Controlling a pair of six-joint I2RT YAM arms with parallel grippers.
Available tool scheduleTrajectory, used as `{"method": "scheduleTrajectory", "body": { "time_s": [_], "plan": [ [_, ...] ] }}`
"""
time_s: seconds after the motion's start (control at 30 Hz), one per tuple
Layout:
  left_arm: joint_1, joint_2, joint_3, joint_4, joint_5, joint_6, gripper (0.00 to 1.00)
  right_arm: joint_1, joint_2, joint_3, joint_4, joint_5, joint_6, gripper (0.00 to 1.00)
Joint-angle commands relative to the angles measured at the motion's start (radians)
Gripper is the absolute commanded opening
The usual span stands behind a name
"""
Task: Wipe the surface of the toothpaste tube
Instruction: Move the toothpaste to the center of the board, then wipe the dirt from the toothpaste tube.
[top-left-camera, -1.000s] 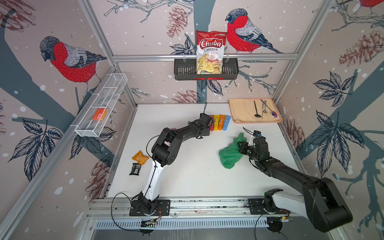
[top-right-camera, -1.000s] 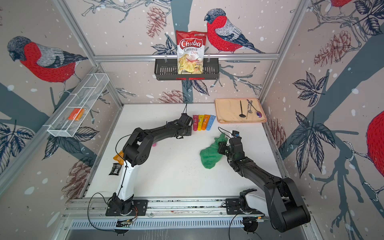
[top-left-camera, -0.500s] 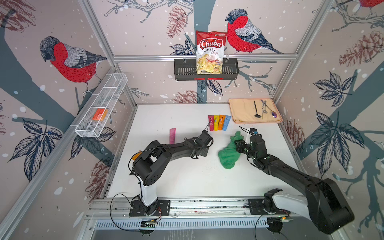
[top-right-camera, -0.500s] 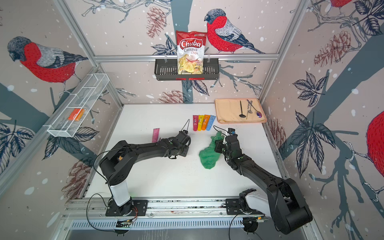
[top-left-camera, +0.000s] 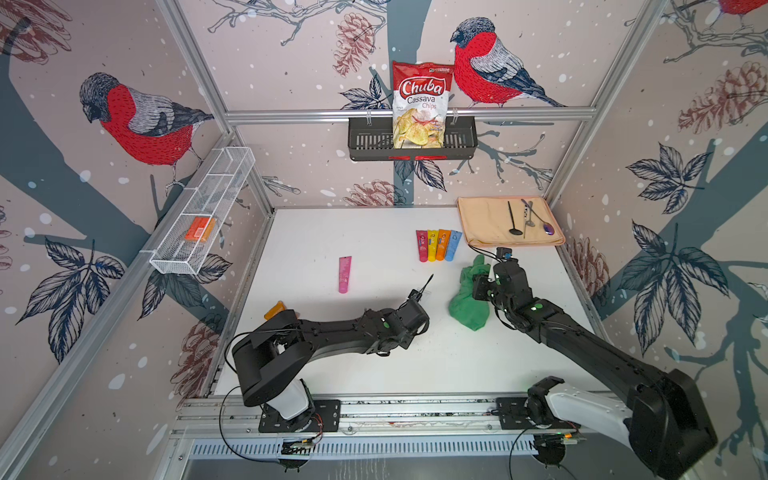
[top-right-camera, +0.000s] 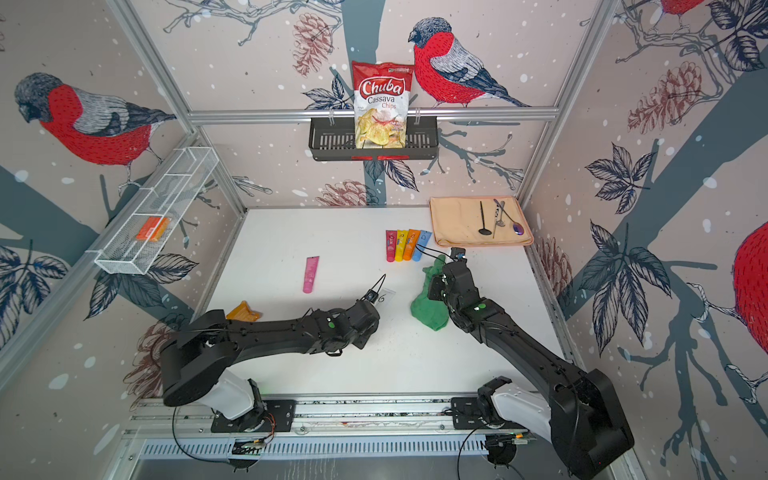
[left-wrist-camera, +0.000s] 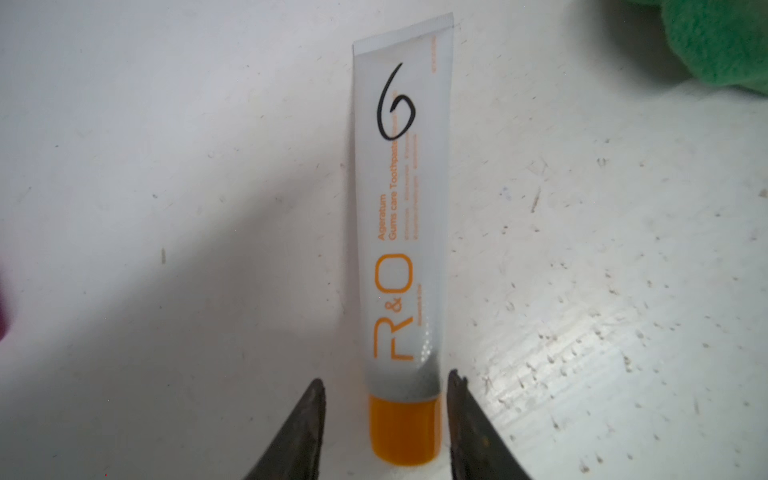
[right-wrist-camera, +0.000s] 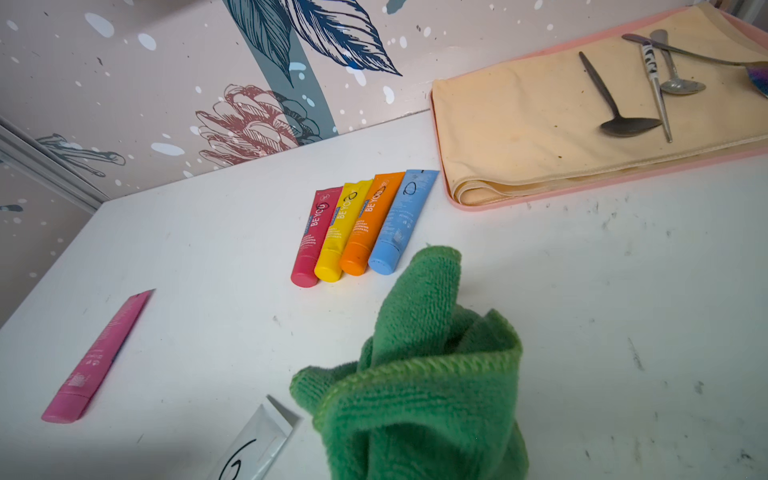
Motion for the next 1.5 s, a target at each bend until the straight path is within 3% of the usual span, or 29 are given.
{"method": "scheduleTrajectory", "body": {
  "time_s": [0.0,0.17,0.3,0.4,0.5,0.73,1.03,1.37,1.47],
  "plan": [
    [-0.002,-0.048,-0.056,0.092,0.013,-0.012,0.44,0.009,0.012,0.018,0.011,-0.001,-0.017,0.15],
    [-0.002,-0.047,-0.074,0.132,0.034,-0.002,0.46,0.068,0.128,0.071,0.086,-0.065,-0.027,0.15],
    [-0.002,-0.053,-0.074,0.168,0.073,0.003,0.66,0.111,0.283,0.167,0.092,-0.103,-0.045,0.15],
    [-0.001,-0.040,-0.068,0.179,0.082,0.007,0.67,0.146,0.397,0.239,0.071,-0.136,-0.064,0.15],
    [0.005,-0.019,-0.063,0.177,0.088,0.007,0.60,0.168,0.472,0.275,0.068,-0.186,-0.069,0.15],
    [0.017,-0.009,-0.084,0.164,0.101,0.009,0.45,0.163,0.462,0.204,0.134,-0.238,-0.041,0.15],
    [0.068,0.011,-0.112,0.180,0.145,0.031,0.41,0.162,0.534,0.208,0.157,-0.360,-0.029,0.15],
    [0.079,0.083,-0.039,0.149,0.143,0.071,0.41,0.187,0.651,0.255,0.152,-0.482,-0.032,0.15],
    [0.089,0.103,-0.023,0.142,0.150,0.079,0.35,0.197,0.664,0.253,0.153,-0.516,-0.028,0.15]
  ]
}}
